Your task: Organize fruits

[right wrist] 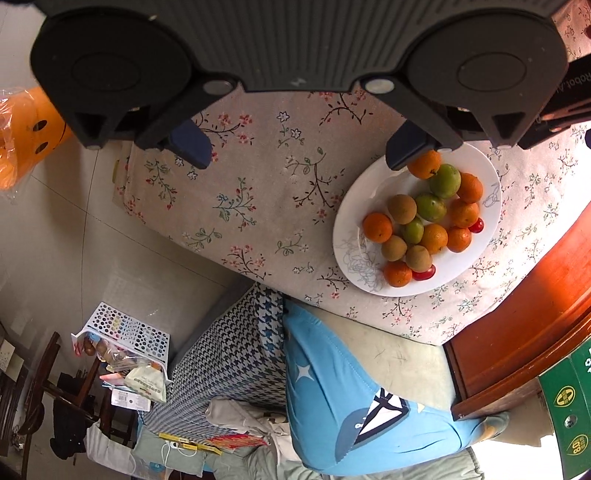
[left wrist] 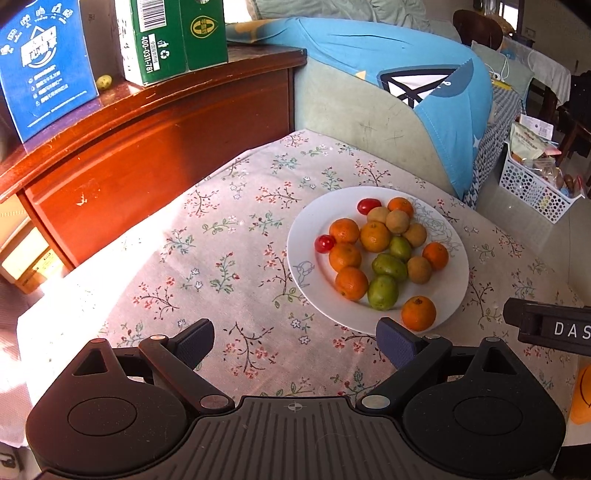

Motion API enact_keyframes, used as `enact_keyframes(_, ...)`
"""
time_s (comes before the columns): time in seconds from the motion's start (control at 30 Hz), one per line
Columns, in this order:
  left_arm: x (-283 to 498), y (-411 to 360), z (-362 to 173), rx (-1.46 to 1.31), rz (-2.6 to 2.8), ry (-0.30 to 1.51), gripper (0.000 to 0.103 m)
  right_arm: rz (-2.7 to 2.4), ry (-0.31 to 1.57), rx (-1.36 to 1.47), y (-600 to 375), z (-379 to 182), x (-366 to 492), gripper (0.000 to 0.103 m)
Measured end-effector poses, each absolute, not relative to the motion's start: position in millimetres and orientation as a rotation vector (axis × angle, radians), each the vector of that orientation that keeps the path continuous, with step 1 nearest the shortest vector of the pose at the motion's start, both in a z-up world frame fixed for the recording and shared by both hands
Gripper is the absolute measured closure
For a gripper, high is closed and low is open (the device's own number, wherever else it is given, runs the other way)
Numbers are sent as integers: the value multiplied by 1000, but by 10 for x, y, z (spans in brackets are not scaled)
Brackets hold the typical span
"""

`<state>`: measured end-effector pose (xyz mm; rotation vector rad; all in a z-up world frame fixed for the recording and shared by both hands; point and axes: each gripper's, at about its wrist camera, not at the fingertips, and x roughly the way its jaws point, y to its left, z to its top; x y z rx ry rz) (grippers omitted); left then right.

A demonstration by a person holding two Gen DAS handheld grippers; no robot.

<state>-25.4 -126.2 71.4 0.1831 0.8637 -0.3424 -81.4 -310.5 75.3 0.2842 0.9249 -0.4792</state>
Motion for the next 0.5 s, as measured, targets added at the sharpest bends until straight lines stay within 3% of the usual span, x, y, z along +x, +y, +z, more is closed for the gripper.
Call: enact_keyframes(0.5, -78, -1274, 604, 205, -248, 890, 7, -445, 978, 238, -2838, 577, -706, 3)
